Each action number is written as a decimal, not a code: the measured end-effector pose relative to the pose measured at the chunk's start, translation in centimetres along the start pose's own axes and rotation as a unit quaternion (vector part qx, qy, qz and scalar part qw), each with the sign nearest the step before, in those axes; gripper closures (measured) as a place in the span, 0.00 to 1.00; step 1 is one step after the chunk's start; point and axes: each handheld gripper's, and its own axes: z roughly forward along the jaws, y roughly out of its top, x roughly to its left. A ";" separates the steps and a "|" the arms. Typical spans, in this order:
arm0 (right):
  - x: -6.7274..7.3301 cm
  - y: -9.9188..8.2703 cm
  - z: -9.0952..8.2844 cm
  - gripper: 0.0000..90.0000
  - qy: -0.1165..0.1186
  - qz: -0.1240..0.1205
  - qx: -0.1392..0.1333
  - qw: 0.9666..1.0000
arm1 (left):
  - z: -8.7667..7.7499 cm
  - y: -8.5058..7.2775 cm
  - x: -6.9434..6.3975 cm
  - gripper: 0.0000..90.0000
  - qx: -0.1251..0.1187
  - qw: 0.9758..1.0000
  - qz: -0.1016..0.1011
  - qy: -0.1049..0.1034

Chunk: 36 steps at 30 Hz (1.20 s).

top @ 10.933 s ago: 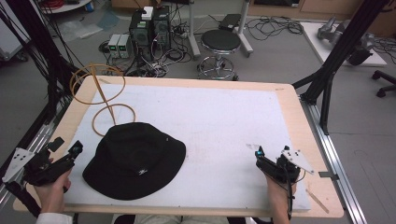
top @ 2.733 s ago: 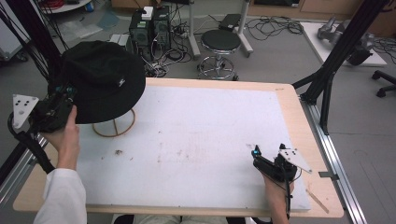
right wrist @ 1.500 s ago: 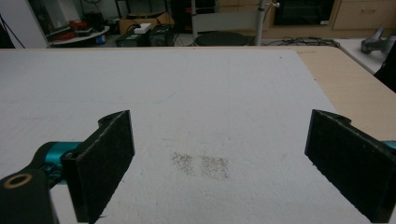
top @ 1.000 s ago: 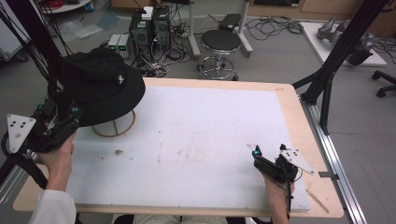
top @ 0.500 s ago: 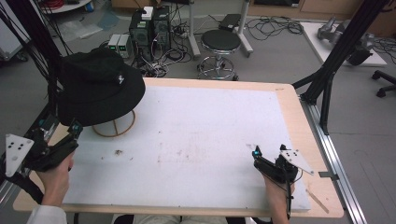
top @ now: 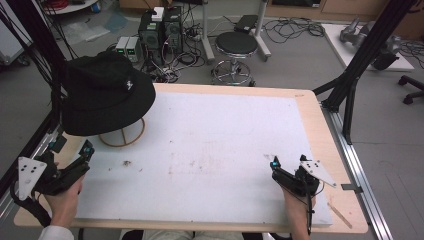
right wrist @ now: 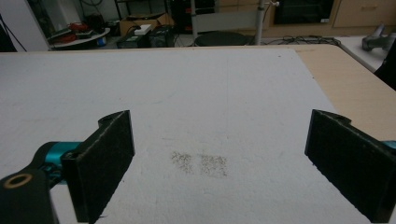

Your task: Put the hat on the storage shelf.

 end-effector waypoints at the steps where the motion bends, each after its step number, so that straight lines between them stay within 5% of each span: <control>1: 0.0 0.0 0.0 0.08 0.000 0.000 0.000 1.000 | -0.1 -0.4 0.1 0.27 0.004 1.000 0.001 -0.001; 15: 0.0 0.0 0.1 0.08 0.002 -0.002 0.003 1.000 | -0.5 -4.6 1.4 0.28 0.042 0.999 -0.007 0.018; 36: 0.1 0.0 0.2 0.08 0.004 -0.002 0.004 1.000 | -0.9 -4.9 2.0 0.29 0.041 0.999 -0.023 0.022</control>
